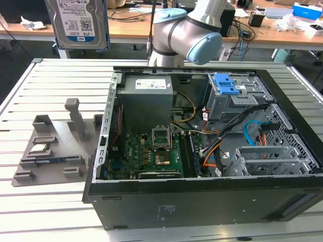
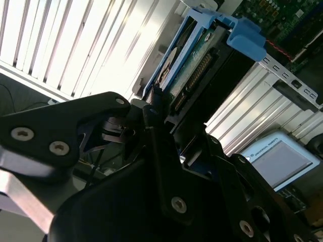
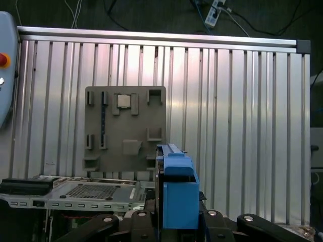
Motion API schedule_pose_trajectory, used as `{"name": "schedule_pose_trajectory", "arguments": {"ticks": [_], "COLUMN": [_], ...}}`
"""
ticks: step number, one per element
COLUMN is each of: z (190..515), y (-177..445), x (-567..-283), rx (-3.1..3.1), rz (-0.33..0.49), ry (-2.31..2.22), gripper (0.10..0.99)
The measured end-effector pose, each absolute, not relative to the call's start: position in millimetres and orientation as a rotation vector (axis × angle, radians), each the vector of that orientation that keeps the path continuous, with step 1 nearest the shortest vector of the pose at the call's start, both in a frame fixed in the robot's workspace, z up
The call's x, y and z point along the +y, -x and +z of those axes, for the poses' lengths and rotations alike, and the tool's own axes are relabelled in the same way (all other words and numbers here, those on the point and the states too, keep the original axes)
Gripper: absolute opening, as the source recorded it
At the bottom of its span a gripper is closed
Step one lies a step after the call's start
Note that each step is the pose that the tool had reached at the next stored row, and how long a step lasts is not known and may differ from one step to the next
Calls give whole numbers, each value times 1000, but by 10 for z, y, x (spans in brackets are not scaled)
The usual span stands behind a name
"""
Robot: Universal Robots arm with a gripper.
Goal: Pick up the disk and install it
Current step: 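Pick up the disk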
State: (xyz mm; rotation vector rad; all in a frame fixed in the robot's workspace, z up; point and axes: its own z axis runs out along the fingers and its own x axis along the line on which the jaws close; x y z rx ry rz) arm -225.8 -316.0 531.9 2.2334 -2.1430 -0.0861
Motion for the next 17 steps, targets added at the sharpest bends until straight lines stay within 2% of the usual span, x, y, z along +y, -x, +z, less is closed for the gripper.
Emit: {"name": "schedule_pose_trajectory", "arguments": {"ticks": [17], "z": [5319], "y": [1603], "x": [-3160], "rx": [-2143], "rz": [-86], "ry": [-2233], "gripper": [365]}}
